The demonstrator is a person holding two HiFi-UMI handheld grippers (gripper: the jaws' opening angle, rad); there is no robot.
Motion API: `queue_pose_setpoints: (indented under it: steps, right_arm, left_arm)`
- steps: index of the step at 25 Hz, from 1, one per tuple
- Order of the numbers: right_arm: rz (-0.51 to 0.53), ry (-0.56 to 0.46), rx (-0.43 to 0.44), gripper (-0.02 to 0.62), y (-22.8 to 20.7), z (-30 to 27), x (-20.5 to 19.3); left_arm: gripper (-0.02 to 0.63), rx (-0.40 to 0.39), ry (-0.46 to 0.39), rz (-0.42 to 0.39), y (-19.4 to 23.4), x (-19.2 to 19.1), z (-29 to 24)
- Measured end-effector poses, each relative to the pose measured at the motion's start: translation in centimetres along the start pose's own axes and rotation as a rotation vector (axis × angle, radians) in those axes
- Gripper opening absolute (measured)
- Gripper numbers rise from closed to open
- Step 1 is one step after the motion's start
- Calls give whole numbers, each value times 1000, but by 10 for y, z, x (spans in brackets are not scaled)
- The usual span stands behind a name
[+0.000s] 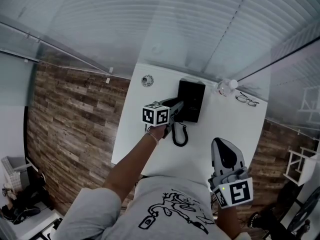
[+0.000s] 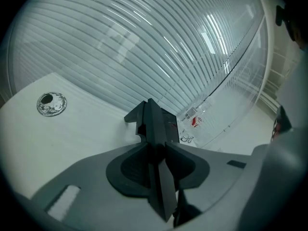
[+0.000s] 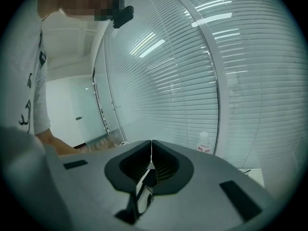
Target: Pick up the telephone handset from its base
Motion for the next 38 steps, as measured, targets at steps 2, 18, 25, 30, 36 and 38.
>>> queue_pose_setpoints:
  steps: [2,18,25,30,36,38]
  right_arm:
    - [2,-5,1,6,2,1,0]
    - [1,-24,1,6,6,7,5]
    - [27,-52,-3,6,9,18,15]
    - [50,-85,-9,6,14,31,27]
    - [81,-122,-23,6,20,51,46]
    - [95,-136,-25,6,23,57,51]
  left_arm:
    - [107,0,4,11,0,0,1]
    - [67,-32,-8,10,-14,6,23]
    - [67,-61,-82,-33,-48,24,48]
    - [67,-97,-146,-84,-86,41,76]
    - [67,-156,-227,-150,-143,61,119]
    - [67,-178,-255,-162,-160,66,132]
Point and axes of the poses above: the fingertips, and each gripper's own axes: z backward along the fingers, y to its left, x out of its top, the point moved 1 cm from there along z, backward along the fingers, and after that the axes turned 8 degrees about -y, right-handed, at the moved point
